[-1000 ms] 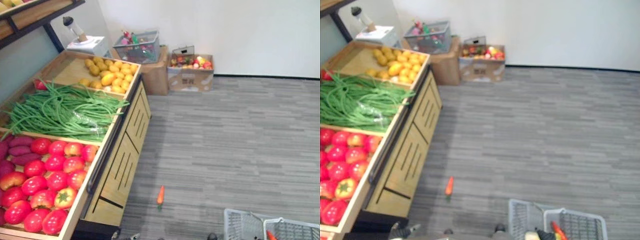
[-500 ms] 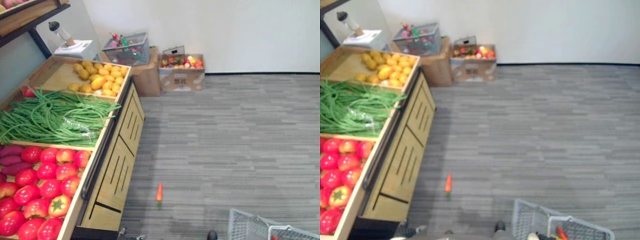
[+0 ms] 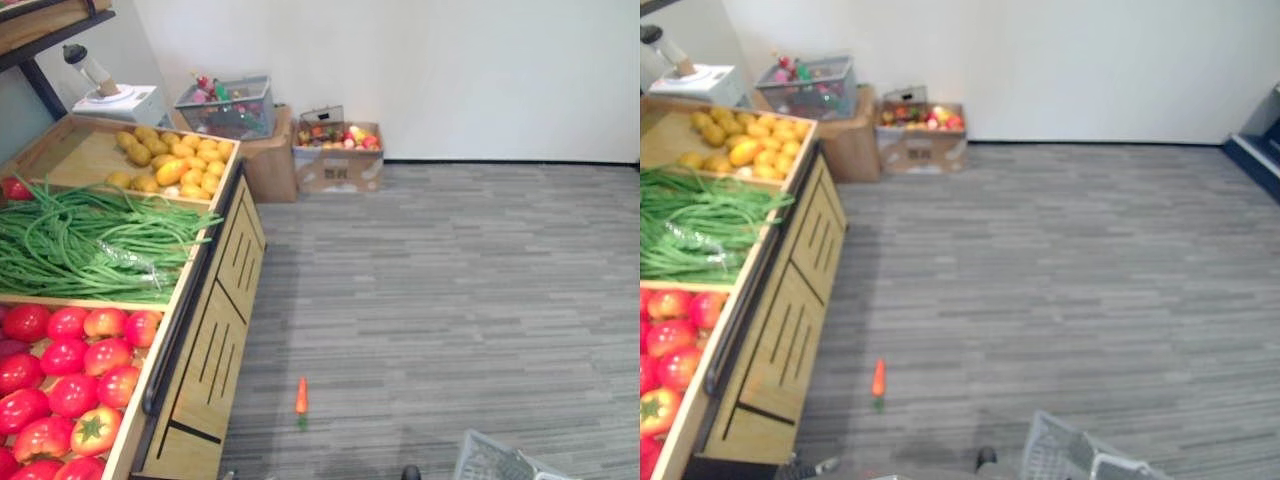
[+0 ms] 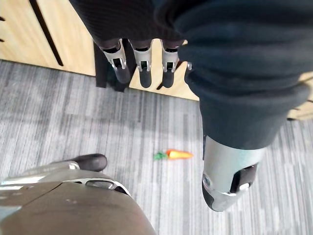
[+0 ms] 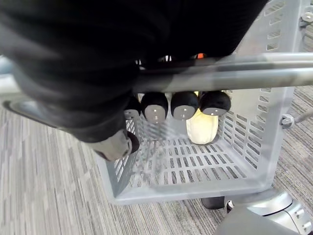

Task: Pick vegetable in the basket

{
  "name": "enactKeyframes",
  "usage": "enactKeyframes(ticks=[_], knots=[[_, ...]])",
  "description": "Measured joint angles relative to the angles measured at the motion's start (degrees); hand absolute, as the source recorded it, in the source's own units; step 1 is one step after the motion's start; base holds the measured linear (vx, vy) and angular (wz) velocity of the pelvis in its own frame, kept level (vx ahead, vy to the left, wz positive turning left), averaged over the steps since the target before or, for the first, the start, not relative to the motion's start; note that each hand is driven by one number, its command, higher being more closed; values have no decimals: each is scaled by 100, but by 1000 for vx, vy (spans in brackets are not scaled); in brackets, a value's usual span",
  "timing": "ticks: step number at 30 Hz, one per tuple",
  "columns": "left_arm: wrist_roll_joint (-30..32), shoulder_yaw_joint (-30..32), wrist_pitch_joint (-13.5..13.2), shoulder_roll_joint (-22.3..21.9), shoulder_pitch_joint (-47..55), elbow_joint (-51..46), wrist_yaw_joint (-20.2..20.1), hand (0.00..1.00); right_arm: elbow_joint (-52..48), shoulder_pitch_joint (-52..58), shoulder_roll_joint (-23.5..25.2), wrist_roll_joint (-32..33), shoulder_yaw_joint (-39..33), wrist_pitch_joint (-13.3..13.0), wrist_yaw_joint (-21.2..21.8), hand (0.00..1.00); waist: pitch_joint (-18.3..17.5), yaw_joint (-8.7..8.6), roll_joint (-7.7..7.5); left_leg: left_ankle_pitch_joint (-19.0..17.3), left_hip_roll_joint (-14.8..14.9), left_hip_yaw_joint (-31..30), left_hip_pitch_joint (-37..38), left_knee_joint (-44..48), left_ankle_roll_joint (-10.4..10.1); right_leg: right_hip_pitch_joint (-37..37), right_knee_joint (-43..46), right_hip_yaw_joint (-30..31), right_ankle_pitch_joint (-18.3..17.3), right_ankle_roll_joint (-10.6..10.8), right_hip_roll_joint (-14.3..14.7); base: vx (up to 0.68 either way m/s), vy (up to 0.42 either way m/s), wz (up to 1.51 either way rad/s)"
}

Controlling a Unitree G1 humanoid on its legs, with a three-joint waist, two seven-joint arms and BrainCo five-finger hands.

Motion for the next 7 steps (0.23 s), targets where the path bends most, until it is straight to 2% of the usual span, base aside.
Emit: enactKeyframes(ticks=[7], knots=[[-144, 150, 4, -83, 33, 183, -112, 0, 238, 127, 105, 649, -380, 19, 182, 100, -105, -24, 175, -31, 69, 102, 263, -141, -51, 274, -282, 52, 98, -16, 128, 71, -13, -9]])
